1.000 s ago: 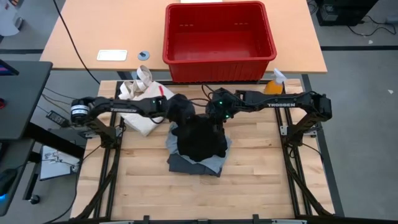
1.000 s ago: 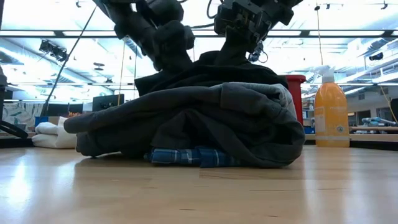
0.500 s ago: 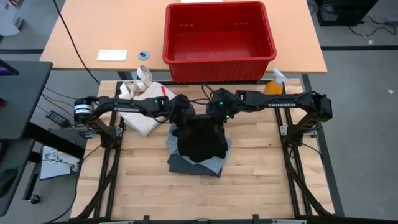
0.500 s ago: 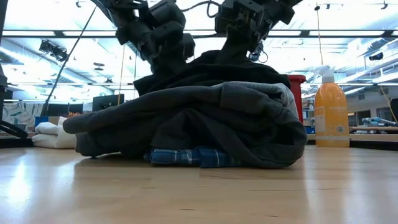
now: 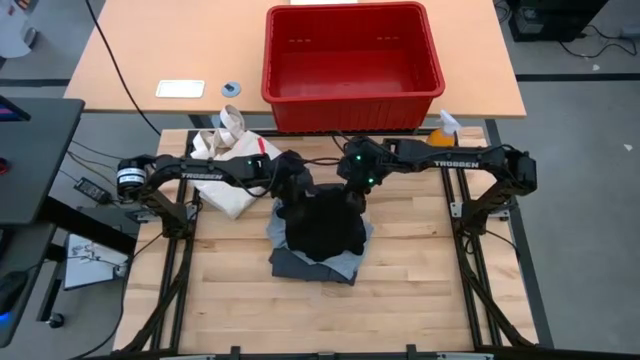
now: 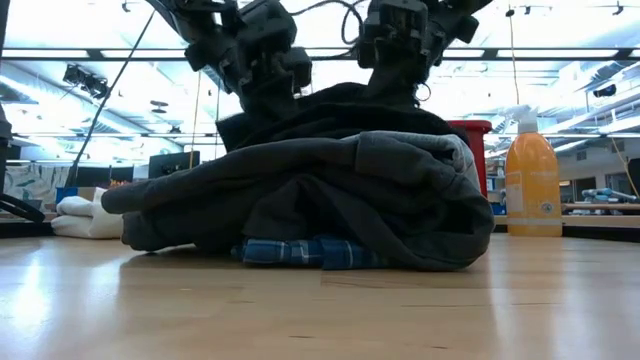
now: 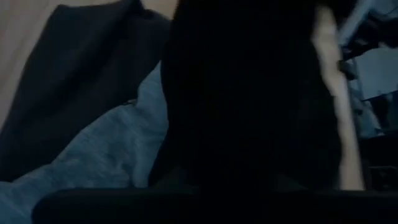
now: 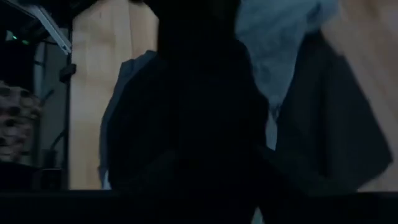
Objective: Fold Laundry from Bin
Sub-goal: Put the black t-shirt into the red organizer bin
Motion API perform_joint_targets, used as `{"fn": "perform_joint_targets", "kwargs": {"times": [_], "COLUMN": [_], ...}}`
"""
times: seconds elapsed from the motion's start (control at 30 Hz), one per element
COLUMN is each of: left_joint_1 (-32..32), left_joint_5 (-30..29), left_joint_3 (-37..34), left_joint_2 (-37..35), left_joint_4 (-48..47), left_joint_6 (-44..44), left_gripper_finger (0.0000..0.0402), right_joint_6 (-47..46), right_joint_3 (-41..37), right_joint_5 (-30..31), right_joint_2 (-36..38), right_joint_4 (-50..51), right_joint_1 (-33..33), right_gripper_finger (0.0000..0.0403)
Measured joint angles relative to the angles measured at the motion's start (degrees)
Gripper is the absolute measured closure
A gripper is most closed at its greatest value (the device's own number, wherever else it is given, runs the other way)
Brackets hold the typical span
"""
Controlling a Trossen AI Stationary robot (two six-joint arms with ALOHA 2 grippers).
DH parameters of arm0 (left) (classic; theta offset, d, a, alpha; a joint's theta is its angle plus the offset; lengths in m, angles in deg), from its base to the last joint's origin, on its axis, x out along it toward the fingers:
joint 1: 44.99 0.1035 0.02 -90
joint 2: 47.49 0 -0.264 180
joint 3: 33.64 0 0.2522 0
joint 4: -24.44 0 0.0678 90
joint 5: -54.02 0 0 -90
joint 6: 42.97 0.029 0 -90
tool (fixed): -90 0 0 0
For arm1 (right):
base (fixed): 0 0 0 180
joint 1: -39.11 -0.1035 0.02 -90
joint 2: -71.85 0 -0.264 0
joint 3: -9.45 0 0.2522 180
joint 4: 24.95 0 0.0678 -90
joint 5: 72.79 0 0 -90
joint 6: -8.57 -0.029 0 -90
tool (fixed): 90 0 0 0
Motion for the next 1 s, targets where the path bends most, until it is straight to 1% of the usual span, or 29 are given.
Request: {"fn": "perform_joint_targets", "kwargs": {"times": [0.13, 0.23, 0.37, 0.4, 0.47, 0.6, 0.7, 0.77, 0.87, 0.93, 1.0], "left_joint_1": [-0.32, -0.30, -0.33, -0.57, -1.03, -1.84, -2.23, -2.31, -2.26, -2.04, -1.96], "left_joint_5": [0.60, 0.89, 0.94, 0.96, 0.97, 0.97, 0.94, 0.81, 0.13, -0.21, -0.38], "left_joint_3": [0.02, 0.02, 0.00, 0.00, 0.02, 0.02, 0.02, 0.02, 0.02, 0.02, 0.02], "left_joint_2": [-2.73, -5.35, -7.51, -7.78, -8.15, -8.41, -8.43, -8.43, -8.43, -8.43, -8.43], "left_joint_4": [-0.45, -1.76, -3.01, -2.71, -0.87, -0.48, -0.64, -0.54, -0.46, -0.19, 0.75], "left_joint_6": [-0.67, -1.06, -1.25, -1.19, -1.09, -1.02, -2.55, -3.51, -4.97, -5.64, -6.54], "left_gripper_finger": [0.0363, 0.0371, 0.0367, 0.0365, 0.0363, 0.0364, 0.0364, 0.0364, 0.0364, 0.0364, 0.0364], "right_joint_6": [-0.32, 0.90, 1.04, 0.78, -1.52, -10.38, -16.65, -19.31, -22.68, -24.38, -25.84], "right_joint_3": [0.02, 0.02, -0.23, -1.02, -4.23, -14.01, -20.70, -24.52, -29.85, -33.30, -36.57], "right_joint_5": [-2.32, -0.27, 2.05, 1.47, -1.82, -7.97, -10.40, -11.68, -12.09, -9.58, -5.48], "right_joint_2": [0.60, 2.99, 6.92, 7.57, 8.35, 8.47, 9.01, 9.50, 11.33, 12.61, 13.06], "right_joint_4": [3.94, 6.51, 4.32, 2.02, -3.69, -20.36, -33.65, -39.40, -46.60, -51.25, -56.36], "right_joint_1": [1.32, 1.69, 2.45, 2.69, 3.77, 5.37, 5.36, 4.11, 1.43, -0.69, -2.41], "right_gripper_finger": [0.0168, 0.0123, 0.0079, 0.0071, 0.0060, 0.0053, 0.0052, 0.0052, 0.0052, 0.0052, 0.0052]}}
